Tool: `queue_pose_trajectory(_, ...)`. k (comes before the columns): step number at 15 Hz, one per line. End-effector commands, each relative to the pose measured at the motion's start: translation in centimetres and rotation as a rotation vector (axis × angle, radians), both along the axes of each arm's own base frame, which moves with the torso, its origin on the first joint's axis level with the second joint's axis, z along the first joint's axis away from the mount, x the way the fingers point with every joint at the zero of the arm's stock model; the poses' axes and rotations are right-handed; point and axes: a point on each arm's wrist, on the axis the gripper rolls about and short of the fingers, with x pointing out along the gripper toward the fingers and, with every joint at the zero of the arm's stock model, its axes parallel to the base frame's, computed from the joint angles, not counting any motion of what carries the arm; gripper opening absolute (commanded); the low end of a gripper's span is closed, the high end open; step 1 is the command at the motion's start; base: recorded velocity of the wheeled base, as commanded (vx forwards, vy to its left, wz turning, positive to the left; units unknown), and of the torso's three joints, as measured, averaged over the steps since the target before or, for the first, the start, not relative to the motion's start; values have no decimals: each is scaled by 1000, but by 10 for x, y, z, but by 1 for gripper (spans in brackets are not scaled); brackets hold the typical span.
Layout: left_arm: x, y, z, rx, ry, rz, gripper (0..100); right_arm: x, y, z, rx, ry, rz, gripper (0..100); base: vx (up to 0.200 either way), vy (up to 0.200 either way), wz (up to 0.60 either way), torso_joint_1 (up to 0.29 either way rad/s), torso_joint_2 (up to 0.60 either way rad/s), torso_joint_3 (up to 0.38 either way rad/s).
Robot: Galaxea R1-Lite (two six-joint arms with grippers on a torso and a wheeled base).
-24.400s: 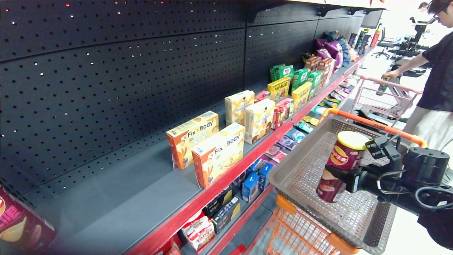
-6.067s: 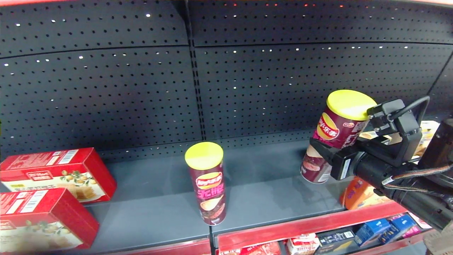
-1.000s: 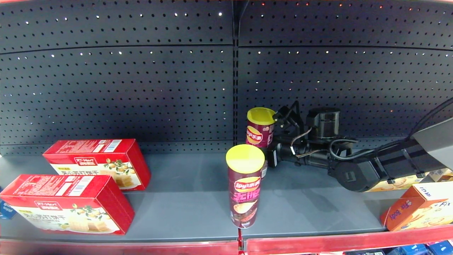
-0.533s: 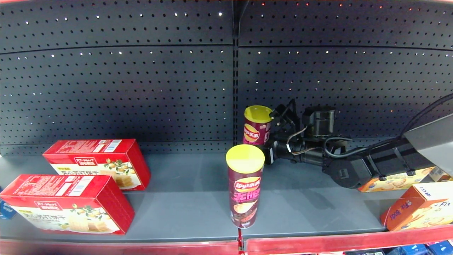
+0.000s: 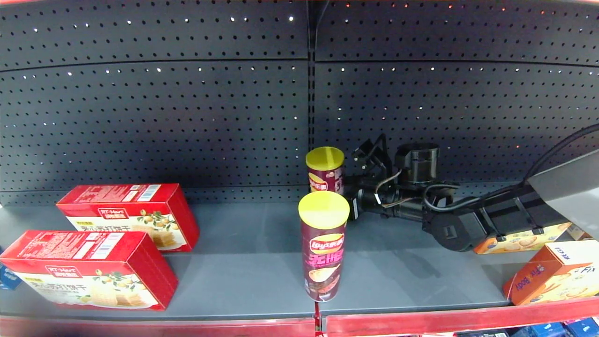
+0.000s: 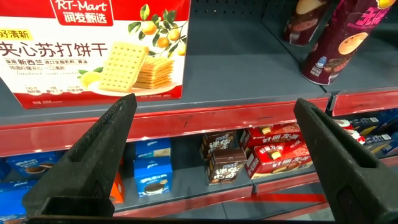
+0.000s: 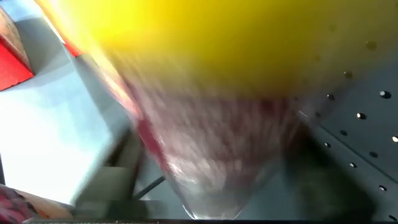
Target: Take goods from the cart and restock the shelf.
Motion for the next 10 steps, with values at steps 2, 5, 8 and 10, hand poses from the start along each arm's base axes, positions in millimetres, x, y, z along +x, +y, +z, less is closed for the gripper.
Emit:
queue_pose_trajectory(2,0,0,0,0,1,0,100,-3,0,-1,-6,5,2,100,0,0,0,0,0,0)
queue_pose_trajectory(5,0,0,0,0,1,0,100,-15,-8,-6,-17,19,-9,100,0,0,0,0,0,0)
queue_pose_trajectory(8,0,0,0,-2,1,0,100,-35,-24,-10,-30,35,-36,100,0,0,0,0,0,0)
queue_pose_trajectory(10,0,0,0,-2,2,0,100,-51,-36,-9,-40,35,-89,100,0,0,0,0,0,0)
